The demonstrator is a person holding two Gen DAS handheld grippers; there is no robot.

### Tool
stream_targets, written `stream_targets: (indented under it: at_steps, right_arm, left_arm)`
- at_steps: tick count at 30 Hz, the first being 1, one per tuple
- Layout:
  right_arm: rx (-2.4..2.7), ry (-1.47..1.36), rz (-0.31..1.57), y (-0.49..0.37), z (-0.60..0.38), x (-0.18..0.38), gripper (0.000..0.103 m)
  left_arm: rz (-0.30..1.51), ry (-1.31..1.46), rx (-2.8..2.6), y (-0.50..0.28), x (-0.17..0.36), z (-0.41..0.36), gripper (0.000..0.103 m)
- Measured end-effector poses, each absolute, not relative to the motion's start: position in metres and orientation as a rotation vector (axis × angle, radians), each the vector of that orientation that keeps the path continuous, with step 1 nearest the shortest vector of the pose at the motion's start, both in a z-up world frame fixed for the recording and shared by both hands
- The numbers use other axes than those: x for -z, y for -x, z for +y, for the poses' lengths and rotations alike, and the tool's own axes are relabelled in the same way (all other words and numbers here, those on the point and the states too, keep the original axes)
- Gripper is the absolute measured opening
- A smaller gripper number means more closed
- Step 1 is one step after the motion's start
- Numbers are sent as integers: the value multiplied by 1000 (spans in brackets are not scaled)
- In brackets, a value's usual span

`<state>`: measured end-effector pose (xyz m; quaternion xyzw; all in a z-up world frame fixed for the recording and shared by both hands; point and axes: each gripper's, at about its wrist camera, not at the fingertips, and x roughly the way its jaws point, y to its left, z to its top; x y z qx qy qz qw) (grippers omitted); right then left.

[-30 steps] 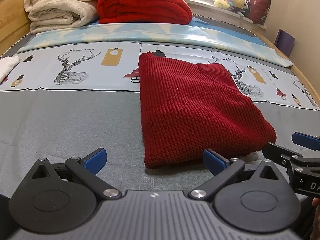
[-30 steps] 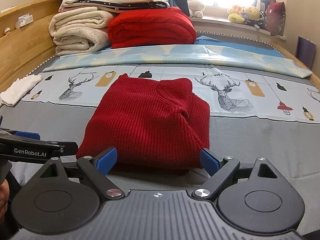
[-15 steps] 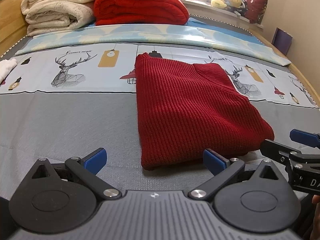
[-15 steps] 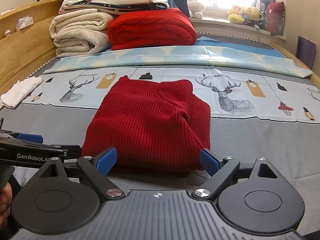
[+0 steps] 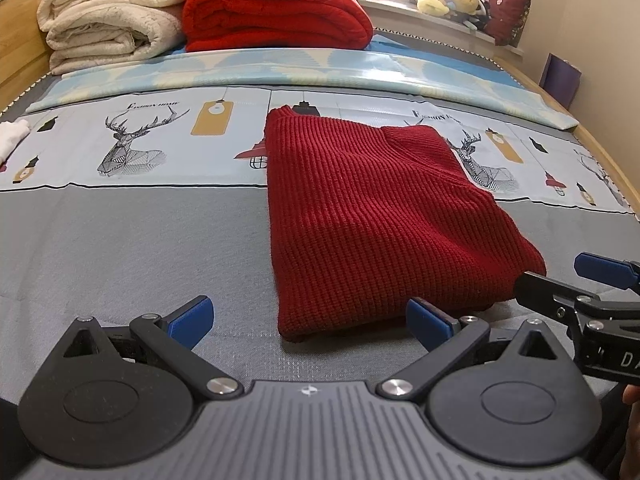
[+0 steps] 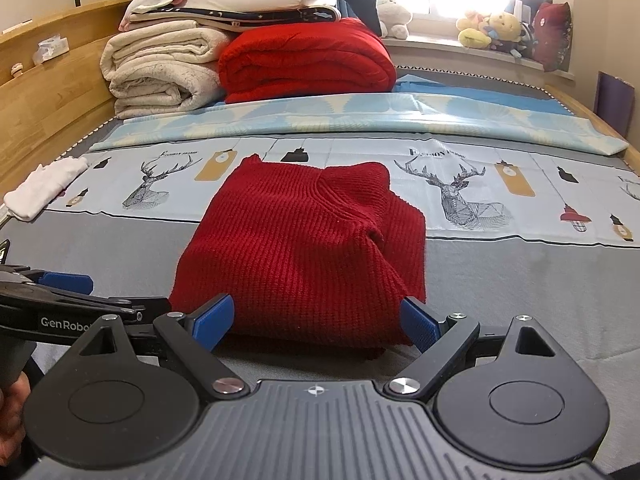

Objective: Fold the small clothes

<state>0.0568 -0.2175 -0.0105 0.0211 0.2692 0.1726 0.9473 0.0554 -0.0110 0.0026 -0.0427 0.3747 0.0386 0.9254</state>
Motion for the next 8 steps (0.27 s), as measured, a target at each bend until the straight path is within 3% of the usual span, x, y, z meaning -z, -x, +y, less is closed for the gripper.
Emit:
stream_targets:
  at_steps: [8]
  right_arm:
    - [-357, -46, 547, -59, -218, 12, 91]
  left_arm:
    - [764, 86, -70, -57, -1, -11, 102]
